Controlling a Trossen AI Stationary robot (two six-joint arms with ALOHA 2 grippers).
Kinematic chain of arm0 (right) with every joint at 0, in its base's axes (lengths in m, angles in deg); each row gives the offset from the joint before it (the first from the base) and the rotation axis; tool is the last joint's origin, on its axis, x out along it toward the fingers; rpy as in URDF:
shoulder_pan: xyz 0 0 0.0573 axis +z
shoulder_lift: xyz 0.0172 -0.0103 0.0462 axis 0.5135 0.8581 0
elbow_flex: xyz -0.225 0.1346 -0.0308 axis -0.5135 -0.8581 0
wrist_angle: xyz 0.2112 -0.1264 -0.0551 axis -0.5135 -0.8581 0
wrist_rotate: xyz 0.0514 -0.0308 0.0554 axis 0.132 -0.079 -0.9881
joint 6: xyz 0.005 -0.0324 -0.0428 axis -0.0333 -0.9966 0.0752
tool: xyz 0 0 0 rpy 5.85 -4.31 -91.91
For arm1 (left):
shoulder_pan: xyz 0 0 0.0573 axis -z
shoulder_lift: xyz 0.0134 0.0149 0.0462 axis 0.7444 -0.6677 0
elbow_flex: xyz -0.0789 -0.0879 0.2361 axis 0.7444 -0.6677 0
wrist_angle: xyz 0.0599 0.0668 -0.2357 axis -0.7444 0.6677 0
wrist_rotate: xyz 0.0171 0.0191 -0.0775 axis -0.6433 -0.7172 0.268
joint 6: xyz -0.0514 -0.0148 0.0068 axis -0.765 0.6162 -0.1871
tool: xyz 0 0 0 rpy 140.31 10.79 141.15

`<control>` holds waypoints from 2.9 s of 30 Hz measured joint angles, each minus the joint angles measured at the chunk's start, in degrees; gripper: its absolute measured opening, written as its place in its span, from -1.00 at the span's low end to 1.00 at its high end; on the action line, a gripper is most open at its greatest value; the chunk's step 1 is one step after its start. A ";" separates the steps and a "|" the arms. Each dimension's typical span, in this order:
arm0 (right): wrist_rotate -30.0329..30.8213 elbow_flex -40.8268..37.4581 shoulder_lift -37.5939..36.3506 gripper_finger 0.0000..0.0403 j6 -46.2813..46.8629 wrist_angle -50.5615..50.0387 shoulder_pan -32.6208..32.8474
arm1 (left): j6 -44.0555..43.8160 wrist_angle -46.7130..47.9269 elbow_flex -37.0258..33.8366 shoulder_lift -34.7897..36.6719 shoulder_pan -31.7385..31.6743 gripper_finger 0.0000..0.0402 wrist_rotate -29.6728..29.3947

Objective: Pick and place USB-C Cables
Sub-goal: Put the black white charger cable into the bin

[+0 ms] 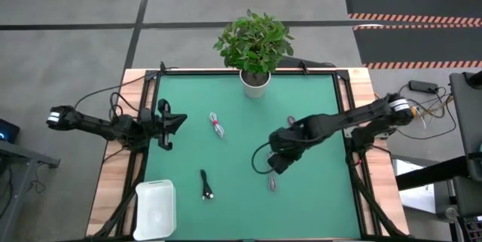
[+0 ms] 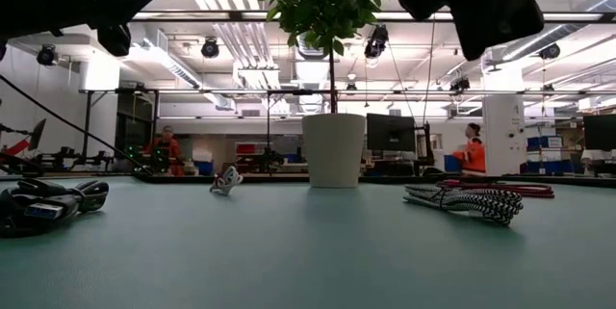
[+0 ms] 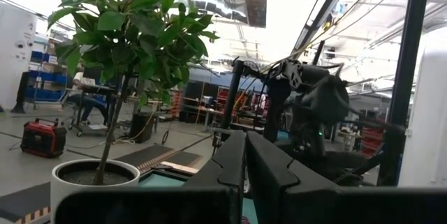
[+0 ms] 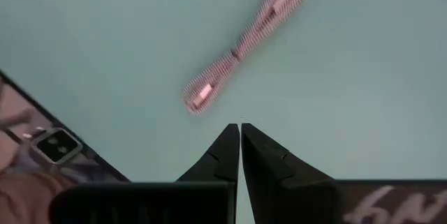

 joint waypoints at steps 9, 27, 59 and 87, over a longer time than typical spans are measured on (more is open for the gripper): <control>-4.56 4.54 8.64 -0.96 3.13 -3.34 0.00 | 0.00 0.00 -0.03 -0.23 -0.01 -1.00 0.01; 2.16 4.93 16.10 -0.32 7.01 -2.22 -0.15 | -0.24 0.97 -0.52 -2.41 -0.02 -1.00 0.03; 11.57 4.60 25.58 -0.14 2.73 6.09 -0.15 | 0.22 -0.04 -0.76 -1.98 0.00 -1.00 0.02; 12.41 4.25 21.62 -0.93 -10.93 10.09 -0.07 | 0.20 -0.04 -0.83 -1.98 -0.02 -1.00 0.02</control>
